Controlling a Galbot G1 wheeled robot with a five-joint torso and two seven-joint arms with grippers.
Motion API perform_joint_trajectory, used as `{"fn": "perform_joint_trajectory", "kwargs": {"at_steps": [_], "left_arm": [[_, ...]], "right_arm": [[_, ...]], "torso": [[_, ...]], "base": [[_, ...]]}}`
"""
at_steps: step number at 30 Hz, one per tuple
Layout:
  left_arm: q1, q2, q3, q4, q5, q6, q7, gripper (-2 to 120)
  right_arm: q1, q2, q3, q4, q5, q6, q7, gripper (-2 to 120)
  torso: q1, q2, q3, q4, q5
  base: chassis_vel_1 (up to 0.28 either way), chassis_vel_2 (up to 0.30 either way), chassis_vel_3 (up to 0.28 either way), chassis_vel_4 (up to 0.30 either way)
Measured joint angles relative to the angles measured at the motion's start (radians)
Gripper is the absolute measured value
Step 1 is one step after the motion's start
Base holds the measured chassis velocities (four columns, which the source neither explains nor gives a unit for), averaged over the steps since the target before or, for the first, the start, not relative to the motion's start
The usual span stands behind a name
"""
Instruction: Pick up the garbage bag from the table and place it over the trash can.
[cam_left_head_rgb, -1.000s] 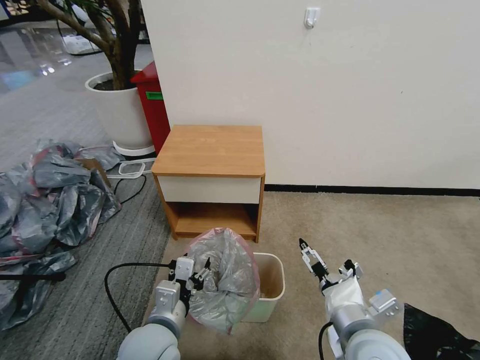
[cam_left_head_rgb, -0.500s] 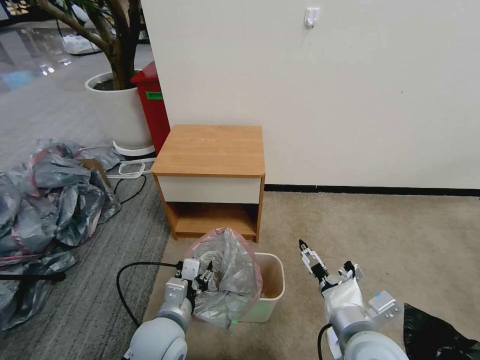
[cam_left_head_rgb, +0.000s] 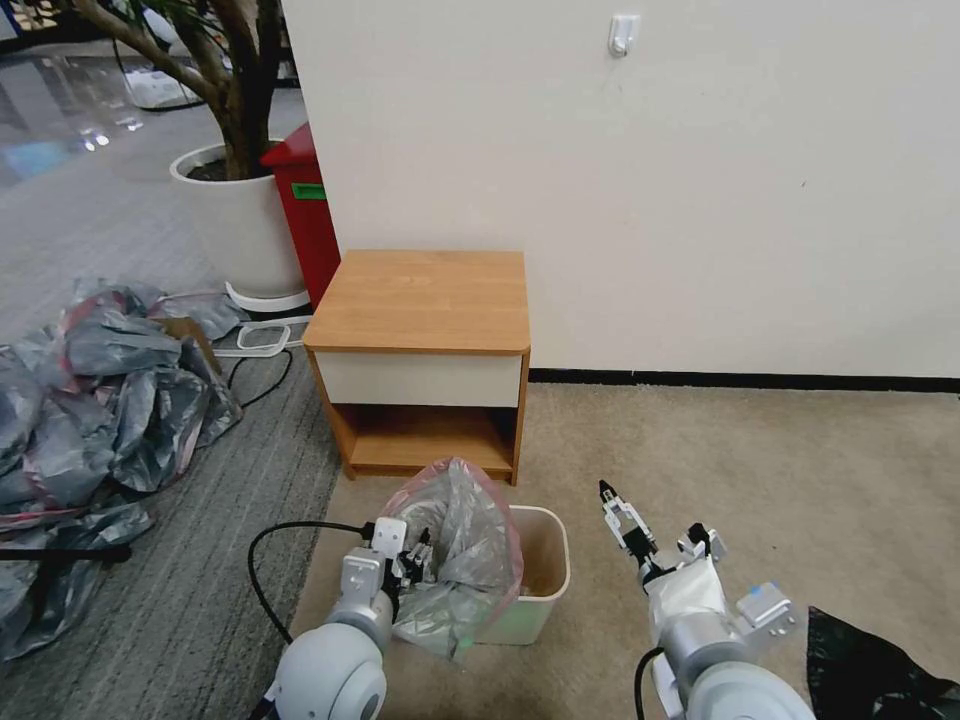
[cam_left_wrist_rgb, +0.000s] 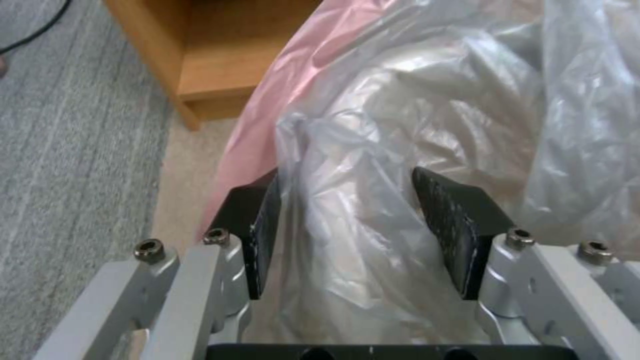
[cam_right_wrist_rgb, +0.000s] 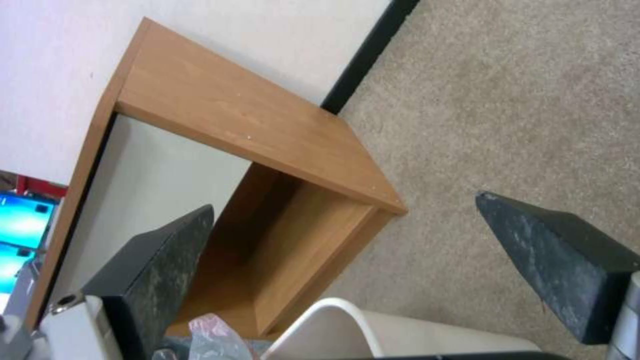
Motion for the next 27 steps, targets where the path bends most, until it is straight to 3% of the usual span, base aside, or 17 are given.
{"fn": "perform_joint_trajectory", "kwargs": {"at_steps": [15, 27], "left_arm": [[-0.05, -0.007, 0.018, 0.036, -0.059, 0.039, -0.019, 46], [-0.062, -0.017, 0.039, 0.053, -0.073, 0.029, -0.075, 24]], "right_arm": [[0.001, 0.001, 0.001, -0.009, -0.002, 0.006, 0.0, 100], [0.003, -0.002, 0.006, -0.003, -0.01, 0.008, 0.0, 100]], "torso": [[0.0, 0.0, 0.0, -0.0001, 0.0], [0.0, 0.0, 0.0, 0.0, 0.0001]], "base": [[0.0, 0.0, 0.0, 0.0], [0.0, 0.0, 0.0, 0.0]]}}
